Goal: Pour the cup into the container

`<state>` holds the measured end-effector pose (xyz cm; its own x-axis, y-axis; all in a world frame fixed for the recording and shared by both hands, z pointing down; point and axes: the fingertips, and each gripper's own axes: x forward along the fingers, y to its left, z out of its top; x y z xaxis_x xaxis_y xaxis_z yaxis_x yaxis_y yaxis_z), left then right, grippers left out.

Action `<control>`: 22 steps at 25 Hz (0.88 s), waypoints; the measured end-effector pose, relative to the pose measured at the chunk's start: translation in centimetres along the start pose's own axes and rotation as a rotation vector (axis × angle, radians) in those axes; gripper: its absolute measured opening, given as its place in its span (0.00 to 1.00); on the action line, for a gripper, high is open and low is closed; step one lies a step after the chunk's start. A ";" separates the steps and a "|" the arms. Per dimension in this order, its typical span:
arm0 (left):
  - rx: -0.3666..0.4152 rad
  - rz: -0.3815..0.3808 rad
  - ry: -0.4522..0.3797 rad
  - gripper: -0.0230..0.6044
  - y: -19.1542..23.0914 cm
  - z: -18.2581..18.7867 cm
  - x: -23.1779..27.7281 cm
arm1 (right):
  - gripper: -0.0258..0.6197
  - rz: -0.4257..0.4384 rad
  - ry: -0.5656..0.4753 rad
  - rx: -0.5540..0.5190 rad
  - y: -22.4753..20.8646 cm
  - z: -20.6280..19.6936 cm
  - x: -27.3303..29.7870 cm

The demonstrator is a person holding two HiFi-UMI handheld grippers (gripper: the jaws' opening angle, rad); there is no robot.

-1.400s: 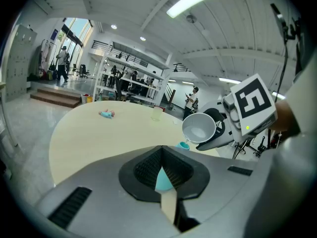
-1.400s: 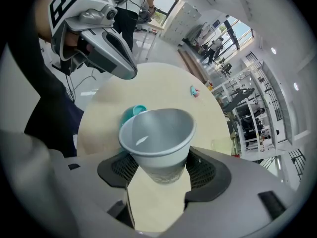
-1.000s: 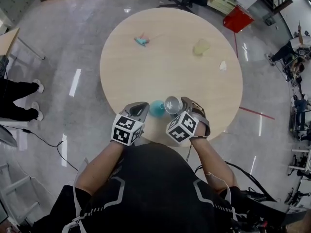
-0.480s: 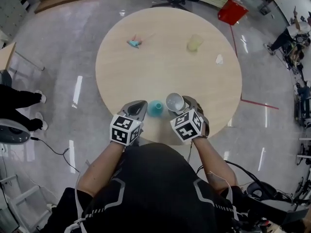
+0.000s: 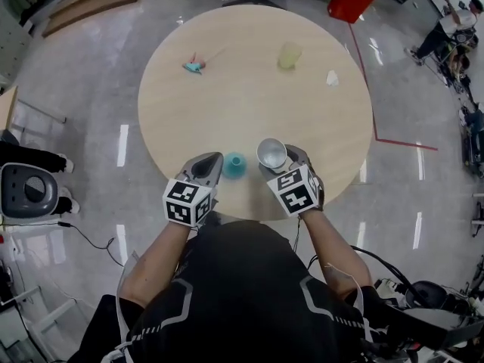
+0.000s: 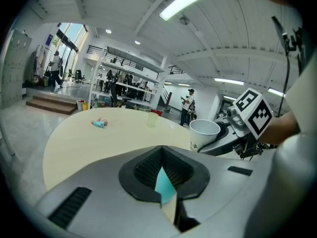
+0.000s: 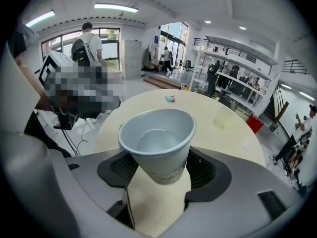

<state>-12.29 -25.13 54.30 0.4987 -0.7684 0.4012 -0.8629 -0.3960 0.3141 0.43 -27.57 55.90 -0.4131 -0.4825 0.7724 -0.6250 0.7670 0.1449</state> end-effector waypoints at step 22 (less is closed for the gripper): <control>-0.085 0.117 0.136 0.04 3.9 -5.0 2.8 | 0.51 0.050 -0.108 0.275 -1.4 -8.0 5.3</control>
<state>-13.85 -26.28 60.90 0.4072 -0.7290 0.5502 -0.9082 -0.2596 0.3282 4.45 -27.85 64.79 -0.5067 -0.5003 0.7021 -0.7522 0.6546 -0.0763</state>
